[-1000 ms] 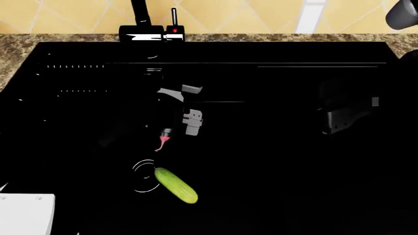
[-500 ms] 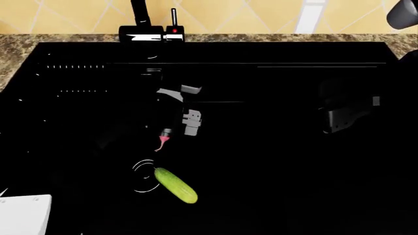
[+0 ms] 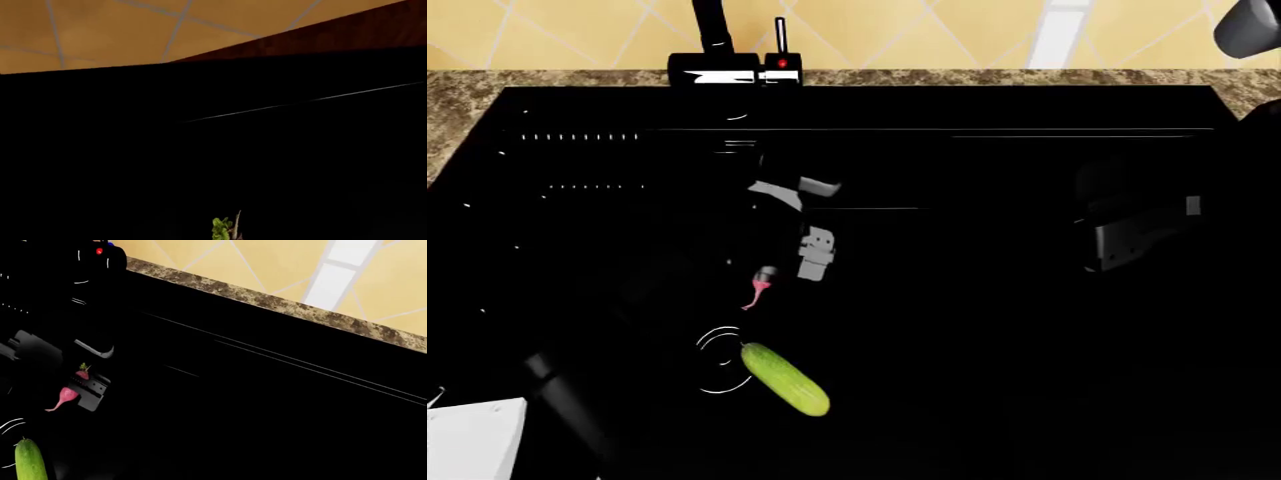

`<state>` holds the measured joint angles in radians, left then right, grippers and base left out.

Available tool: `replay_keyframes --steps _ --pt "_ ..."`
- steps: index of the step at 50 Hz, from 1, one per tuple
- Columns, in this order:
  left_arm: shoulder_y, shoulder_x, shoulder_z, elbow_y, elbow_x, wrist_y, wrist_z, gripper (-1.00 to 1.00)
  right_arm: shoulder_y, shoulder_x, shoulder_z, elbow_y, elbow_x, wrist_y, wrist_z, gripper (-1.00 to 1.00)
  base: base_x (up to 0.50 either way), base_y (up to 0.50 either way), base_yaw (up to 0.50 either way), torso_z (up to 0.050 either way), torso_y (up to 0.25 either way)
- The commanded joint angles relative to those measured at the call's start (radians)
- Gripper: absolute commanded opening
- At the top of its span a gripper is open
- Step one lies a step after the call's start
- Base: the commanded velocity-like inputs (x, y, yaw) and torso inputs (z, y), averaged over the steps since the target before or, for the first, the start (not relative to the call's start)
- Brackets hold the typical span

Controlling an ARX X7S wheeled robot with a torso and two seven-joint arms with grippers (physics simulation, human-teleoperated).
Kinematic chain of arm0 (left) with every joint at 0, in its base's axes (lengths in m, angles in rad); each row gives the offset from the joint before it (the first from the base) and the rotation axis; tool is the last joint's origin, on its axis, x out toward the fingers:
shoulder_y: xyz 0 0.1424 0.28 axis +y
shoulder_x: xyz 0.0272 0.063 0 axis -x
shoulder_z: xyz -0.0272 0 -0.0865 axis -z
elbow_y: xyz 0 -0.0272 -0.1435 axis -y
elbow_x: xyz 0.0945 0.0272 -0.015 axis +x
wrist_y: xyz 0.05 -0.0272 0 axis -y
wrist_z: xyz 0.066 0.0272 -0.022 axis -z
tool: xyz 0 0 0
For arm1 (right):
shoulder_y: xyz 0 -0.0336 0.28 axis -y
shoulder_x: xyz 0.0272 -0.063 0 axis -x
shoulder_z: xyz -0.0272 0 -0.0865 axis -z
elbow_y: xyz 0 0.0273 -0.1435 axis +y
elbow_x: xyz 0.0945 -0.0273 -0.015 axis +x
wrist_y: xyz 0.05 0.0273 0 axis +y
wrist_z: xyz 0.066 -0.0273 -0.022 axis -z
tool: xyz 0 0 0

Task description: Pick up the fruits and vegetables and place them in the sink. Turn on the sink faucet to wash them. Then turn the sink off and put them in the tray.

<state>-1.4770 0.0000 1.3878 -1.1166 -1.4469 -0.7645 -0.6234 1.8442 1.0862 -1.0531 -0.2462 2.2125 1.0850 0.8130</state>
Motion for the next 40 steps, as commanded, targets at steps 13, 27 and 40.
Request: replay_keyframes --steps 13,27,40 --pt "0.15 0.0 0.211 -0.1 -0.234 -0.119 0.09 -1.0 0.013 -0.001 -0.002 -0.002 0.011 0.003 0.01 1.0 0.0 0.0 0.0 -0.003 -0.008" --pt "0.143 0.0 0.202 -0.077 -0.219 -0.1 0.149 -1.0 0.008 -0.001 0.0 -0.005 0.011 -0.001 0.011 1.0 0.0 0.0 0.0 -0.004 -0.009" --pt "0.069 0.0 0.193 0.015 -0.301 -0.037 0.261 -1.0 0.021 -0.005 0.0 -0.005 0.025 0.004 0.028 1.0 0.0 0.0 0.0 -0.002 -0.008"
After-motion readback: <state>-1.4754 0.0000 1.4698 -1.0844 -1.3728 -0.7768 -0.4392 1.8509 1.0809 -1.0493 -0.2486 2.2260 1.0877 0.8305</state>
